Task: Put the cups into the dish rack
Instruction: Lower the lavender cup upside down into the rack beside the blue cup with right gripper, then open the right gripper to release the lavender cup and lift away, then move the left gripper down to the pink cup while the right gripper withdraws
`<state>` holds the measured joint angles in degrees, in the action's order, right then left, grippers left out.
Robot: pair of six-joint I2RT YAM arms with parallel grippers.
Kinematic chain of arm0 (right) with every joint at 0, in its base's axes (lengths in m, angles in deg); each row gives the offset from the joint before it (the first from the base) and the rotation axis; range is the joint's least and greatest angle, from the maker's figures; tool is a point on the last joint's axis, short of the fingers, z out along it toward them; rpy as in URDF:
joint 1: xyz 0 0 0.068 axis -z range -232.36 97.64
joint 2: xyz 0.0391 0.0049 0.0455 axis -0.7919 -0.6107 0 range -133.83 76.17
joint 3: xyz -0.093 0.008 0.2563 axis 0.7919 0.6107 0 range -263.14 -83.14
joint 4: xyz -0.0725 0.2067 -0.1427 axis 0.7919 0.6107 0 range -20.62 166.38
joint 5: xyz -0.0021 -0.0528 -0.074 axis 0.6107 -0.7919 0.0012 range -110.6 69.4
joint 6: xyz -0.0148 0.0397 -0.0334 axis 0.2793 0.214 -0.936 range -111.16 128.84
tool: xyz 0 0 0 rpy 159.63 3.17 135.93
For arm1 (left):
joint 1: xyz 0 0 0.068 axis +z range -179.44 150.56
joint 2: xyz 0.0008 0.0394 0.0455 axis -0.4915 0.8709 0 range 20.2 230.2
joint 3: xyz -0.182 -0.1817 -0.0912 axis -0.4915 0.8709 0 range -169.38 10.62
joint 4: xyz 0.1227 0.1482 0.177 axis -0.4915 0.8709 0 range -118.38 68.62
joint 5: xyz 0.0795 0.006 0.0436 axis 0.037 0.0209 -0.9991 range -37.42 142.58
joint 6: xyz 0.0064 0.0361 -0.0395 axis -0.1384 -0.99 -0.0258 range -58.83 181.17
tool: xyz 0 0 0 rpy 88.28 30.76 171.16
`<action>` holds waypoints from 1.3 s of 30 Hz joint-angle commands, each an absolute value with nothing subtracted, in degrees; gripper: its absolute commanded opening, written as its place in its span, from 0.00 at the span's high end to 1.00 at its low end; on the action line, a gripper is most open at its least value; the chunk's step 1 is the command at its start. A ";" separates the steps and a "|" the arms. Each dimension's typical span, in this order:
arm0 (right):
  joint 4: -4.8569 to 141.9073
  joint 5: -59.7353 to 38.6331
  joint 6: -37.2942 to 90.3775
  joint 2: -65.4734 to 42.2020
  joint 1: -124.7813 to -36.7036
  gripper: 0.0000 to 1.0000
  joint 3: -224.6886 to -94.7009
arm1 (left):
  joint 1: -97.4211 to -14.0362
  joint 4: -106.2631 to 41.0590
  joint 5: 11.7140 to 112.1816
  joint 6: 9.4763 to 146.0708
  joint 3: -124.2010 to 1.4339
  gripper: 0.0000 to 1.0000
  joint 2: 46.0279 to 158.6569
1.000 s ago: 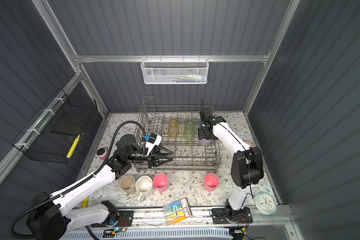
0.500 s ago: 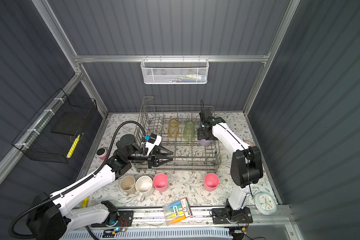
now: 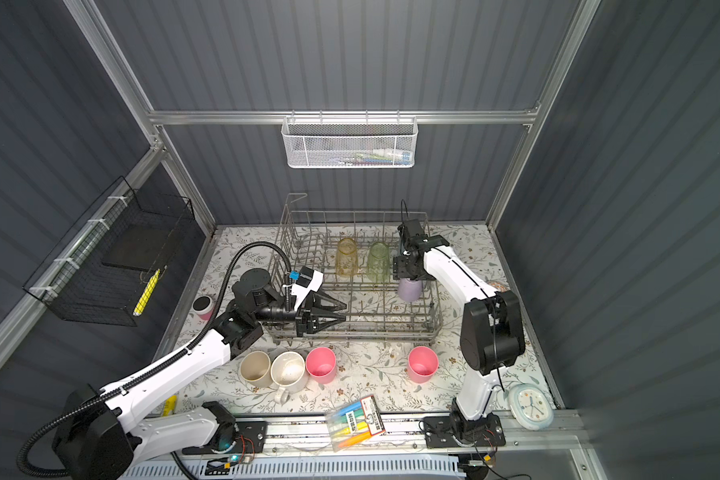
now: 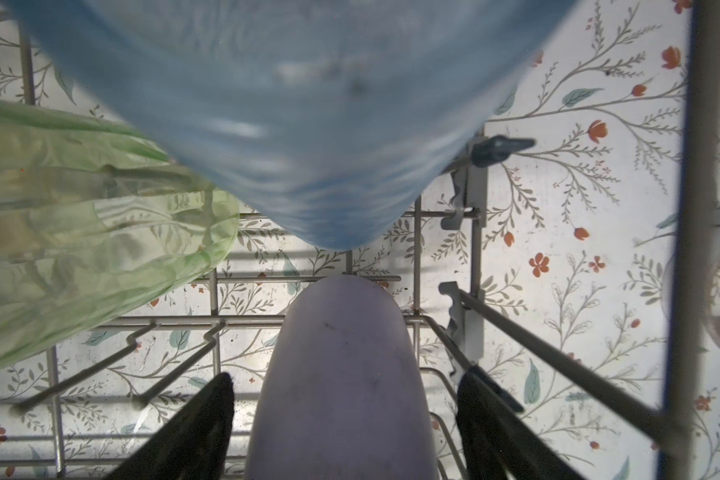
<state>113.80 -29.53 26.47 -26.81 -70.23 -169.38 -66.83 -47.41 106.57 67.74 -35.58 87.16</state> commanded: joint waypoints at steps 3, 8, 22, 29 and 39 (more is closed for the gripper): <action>114.36 -29.28 26.94 -25.26 -70.11 0.14 -168.41 | -66.49 -46.92 107.40 66.53 -35.32 0.62 86.10; 114.61 -29.31 27.10 -20.51 -70.11 0.13 -167.37 | -66.49 -46.76 107.31 66.44 -35.47 0.62 85.94; 108.80 -22.02 25.63 1.27 -70.19 0.12 -158.17 | -66.53 -42.88 104.71 65.74 -37.72 0.61 87.15; 104.51 -21.88 26.53 10.64 -69.10 0.11 -150.20 | -72.82 -27.46 93.37 54.74 -44.87 0.61 90.70; 97.49 -14.16 34.86 23.09 -57.37 0.10 -139.73 | -82.84 -19.22 83.51 45.55 -51.65 0.61 97.72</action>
